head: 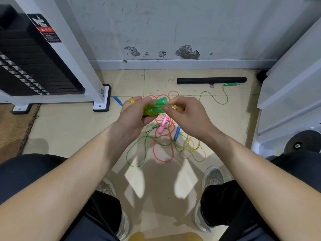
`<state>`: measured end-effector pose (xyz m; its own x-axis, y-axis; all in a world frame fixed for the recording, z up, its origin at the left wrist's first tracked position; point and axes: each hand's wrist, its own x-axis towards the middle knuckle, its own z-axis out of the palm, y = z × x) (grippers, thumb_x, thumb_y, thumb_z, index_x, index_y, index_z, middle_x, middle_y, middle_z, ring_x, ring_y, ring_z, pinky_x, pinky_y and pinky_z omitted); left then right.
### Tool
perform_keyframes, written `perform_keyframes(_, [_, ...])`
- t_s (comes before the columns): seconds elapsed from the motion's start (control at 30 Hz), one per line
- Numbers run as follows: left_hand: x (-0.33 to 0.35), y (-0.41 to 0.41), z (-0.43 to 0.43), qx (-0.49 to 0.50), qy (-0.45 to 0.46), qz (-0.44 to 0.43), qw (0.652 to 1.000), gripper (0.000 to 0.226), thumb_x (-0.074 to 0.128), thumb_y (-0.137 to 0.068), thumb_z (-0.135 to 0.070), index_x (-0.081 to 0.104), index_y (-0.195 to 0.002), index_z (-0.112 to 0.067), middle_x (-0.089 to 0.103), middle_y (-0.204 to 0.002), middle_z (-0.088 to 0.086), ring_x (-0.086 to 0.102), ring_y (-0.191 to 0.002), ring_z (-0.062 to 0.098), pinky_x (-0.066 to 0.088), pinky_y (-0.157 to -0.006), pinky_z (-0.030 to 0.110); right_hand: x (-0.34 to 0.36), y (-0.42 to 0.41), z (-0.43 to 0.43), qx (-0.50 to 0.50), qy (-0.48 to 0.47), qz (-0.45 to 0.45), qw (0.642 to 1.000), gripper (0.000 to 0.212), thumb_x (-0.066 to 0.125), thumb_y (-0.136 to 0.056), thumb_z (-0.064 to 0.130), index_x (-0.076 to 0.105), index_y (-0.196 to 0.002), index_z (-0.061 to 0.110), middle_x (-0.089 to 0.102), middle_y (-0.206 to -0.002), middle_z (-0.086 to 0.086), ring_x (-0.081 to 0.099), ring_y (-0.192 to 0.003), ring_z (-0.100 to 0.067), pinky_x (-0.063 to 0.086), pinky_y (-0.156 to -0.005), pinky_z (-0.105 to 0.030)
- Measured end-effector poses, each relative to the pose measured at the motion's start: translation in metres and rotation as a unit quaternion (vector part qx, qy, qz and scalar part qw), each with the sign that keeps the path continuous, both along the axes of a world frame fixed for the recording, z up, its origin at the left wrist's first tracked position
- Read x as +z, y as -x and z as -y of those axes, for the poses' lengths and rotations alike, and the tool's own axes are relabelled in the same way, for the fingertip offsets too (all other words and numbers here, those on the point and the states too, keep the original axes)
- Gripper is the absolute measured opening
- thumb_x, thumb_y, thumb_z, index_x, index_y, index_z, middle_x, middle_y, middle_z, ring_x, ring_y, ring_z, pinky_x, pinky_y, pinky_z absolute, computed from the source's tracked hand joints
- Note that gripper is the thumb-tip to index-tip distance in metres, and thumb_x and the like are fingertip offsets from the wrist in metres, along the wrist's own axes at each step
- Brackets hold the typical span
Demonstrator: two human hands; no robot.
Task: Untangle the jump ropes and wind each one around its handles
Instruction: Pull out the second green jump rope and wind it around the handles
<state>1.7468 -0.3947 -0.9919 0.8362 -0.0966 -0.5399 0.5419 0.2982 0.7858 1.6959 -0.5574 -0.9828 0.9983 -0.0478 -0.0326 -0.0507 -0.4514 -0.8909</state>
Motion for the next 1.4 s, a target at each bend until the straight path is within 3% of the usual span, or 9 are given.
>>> perform_keyframes(0.13, [0.001,0.002,0.002,-0.002,0.008,-0.003,1.000,0.061,0.071,-0.082,-0.003,0.045,-0.137,0.006,0.063,-0.108,0.018,0.074,-0.072,0.019,0.059,-0.070,0.029,0.002,0.002,-0.005,-0.035,-0.012,0.012,0.999,0.015,0.066,-0.094,0.025,0.073,-0.083,0.018,0.062,-0.067,-0.025,0.054,-0.042,-0.006,0.037,-0.052,-0.020])
perform_keyframes(0.3, [0.005,0.001,0.003,-0.020,0.006,-0.014,1.000,0.050,0.069,-0.086,-0.007,0.054,-0.132,0.005,0.069,-0.096,0.010,0.073,-0.068,0.014,0.058,-0.067,0.026,0.002,0.003,-0.007,-0.065,-0.009,0.032,0.997,0.012,0.067,-0.095,0.024,0.072,-0.086,0.017,0.054,-0.062,-0.021,0.052,-0.039,-0.004,0.032,-0.050,-0.016])
perform_keyframes(0.5, [0.008,0.001,0.005,-0.045,0.042,-0.026,0.998,0.043,0.068,-0.090,-0.010,0.058,-0.128,0.005,0.071,-0.083,0.005,0.072,-0.066,0.013,0.058,-0.068,0.025,0.000,0.009,-0.013,-0.101,-0.158,0.019,0.982,0.012,0.065,-0.097,0.016,0.074,-0.090,0.017,0.065,-0.080,-0.015,0.058,-0.047,-0.008,0.044,-0.048,-0.025])
perform_keyframes(0.6, [0.006,0.003,0.007,-0.064,0.072,-0.014,0.995,0.028,0.066,-0.092,-0.010,0.061,-0.118,-0.001,0.072,-0.083,0.004,0.072,-0.071,0.012,0.057,-0.069,0.024,-0.002,0.012,-0.017,-0.112,-0.260,-0.031,0.959,0.015,0.060,-0.099,0.014,0.072,-0.091,0.012,0.038,-0.057,-0.001,0.037,-0.038,-0.009,0.033,-0.040,-0.020])
perform_keyframes(0.73, [0.003,0.006,0.010,-0.089,0.106,0.007,0.990,0.019,0.067,-0.092,-0.018,0.066,-0.107,-0.006,0.071,-0.089,0.003,0.071,-0.080,0.010,0.057,-0.076,0.023,0.002,0.008,-0.016,-0.107,-0.359,-0.088,0.923,0.016,0.057,-0.100,0.010,0.066,-0.086,0.012,0.023,-0.056,0.003,0.018,-0.048,-0.013,0.022,-0.042,-0.019])
perform_keyframes(0.87, [0.003,0.007,0.010,-0.105,0.125,0.021,0.986,0.037,0.072,-0.078,-0.027,0.067,-0.108,-0.006,0.072,-0.094,0.003,0.070,-0.088,0.012,0.056,-0.083,0.026,0.005,0.007,-0.016,-0.111,-0.356,-0.114,0.921,0.023,0.056,-0.098,0.010,0.060,-0.076,0.015,0.022,-0.055,0.004,0.017,-0.048,-0.013,0.023,-0.042,-0.019])
perform_keyframes(1.03, [0.002,0.003,0.007,-0.088,0.132,0.020,0.987,0.045,0.068,-0.092,-0.017,0.055,-0.131,0.001,0.069,-0.104,0.009,0.071,-0.086,0.014,0.056,-0.075,0.024,0.010,0.003,-0.012,-0.121,-0.346,-0.128,0.922,0.022,0.059,-0.097,0.009,0.061,-0.075,0.012,0.025,-0.052,0.005,0.021,-0.044,-0.011,0.028,-0.036,-0.017])
perform_keyframes(1.3, [0.004,0.000,0.004,-0.104,0.116,0.035,0.987,0.028,0.067,-0.090,-0.009,0.055,-0.116,-0.009,0.065,-0.105,0.010,0.072,-0.081,0.020,0.058,-0.070,0.029,0.006,-0.006,0.006,-0.091,-0.336,-0.191,0.918,0.033,0.065,-0.091,0.006,0.059,-0.060,0.018,0.024,-0.058,0.003,0.018,-0.047,-0.010,0.015,-0.043,-0.021])
perform_keyframes(1.4, [0.008,0.000,0.001,-0.134,0.114,0.059,0.983,0.043,0.068,-0.080,-0.010,0.055,-0.121,-0.009,0.066,-0.104,0.008,0.072,-0.083,0.020,0.060,-0.073,0.032,0.003,-0.008,0.013,-0.050,-0.286,-0.185,0.939,0.033,0.068,-0.089,0.007,0.061,-0.059,0.018,0.028,-0.060,0.001,0.022,-0.048,-0.011,0.019,-0.042,-0.022])
